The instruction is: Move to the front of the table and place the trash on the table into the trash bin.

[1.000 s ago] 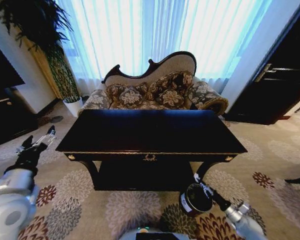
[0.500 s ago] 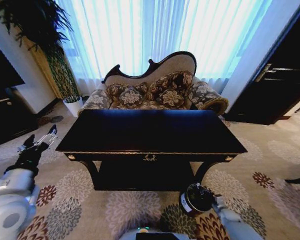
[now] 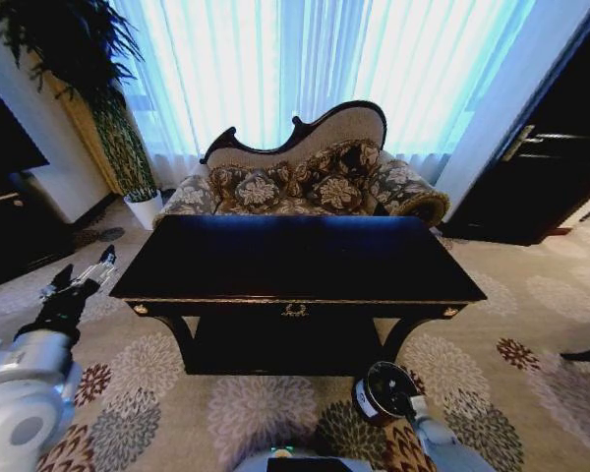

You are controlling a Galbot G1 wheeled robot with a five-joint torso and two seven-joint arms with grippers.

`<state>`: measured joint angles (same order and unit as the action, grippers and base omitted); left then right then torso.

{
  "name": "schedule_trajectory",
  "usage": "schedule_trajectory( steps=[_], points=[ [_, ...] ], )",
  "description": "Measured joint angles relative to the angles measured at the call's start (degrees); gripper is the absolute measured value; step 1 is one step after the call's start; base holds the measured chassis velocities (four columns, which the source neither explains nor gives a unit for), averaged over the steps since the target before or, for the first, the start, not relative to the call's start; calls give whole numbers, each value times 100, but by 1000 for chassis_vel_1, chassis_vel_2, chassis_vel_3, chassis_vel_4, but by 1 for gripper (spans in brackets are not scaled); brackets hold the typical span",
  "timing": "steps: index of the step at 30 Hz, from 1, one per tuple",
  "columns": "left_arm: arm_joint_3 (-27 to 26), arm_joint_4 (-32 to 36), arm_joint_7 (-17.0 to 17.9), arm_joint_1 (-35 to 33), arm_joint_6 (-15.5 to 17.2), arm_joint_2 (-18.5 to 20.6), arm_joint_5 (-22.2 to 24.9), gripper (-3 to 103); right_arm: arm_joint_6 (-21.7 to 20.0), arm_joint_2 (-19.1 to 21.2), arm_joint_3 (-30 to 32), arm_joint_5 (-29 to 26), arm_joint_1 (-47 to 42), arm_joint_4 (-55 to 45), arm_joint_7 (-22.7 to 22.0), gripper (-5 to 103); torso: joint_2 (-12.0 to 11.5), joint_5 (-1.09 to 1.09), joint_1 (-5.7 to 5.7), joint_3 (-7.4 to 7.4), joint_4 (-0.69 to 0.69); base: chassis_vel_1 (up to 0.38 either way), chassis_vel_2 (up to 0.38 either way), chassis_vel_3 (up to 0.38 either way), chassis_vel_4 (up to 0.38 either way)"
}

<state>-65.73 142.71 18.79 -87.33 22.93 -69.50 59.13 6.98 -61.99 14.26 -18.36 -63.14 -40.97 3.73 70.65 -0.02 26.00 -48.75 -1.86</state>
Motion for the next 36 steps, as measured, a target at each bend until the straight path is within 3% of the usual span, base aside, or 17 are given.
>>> schedule_trajectory(
  steps=[4,5,8,10,13,16,19,26,29,36],
  points=[
    [-47,45,0,-25,3,22,2,100,28,54,12,-5,-66,-74,208,25,0,1,0,0,1,0,0,0,0],
    [-47,45,0,-25,3,22,2,100,28,54,12,-5,-66,-74,208,25,0,1,0,0,1,0,0,0,0],
    [-48,51,0,-44,4,19,1,100,117,110,36,-9,-106,-110,374,41,0,0,0,0,0,0,0,0,0],
    [-47,51,0,-46,4,16,0,100,128,116,36,-10,-114,-128,397,41,0,1,0,0,1,0,0,0,0],
    [-42,52,2,-53,4,-22,-6,100,150,119,37,-37,-230,-392,435,58,0,1,0,0,0,0,0,0,0],
    [-56,53,3,-69,4,-50,-5,100,158,122,37,-43,-360,-693,460,64,0,1,0,0,1,0,0,0,0],
    [-105,54,5,-82,3,-70,6,100,204,183,34,-15,-558,-1048,575,80,0,1,0,0,0,0,0,0,0],
    [-87,54,7,-131,2,-141,1,100,421,280,11,169,-575,-983,677,99,0,1,0,0,1,0,0,0,0],
    [-117,54,7,-141,2,-142,9,100,449,296,-10,146,-591,-1001,717,100,0,1,0,0,1,0,0,0,0],
    [-210,54,36,-151,5,-173,76,100,568,605,-186,-688,-1424,-2239,825,100,0,2,0,0,-1,0,0,0,0]
  ],
)
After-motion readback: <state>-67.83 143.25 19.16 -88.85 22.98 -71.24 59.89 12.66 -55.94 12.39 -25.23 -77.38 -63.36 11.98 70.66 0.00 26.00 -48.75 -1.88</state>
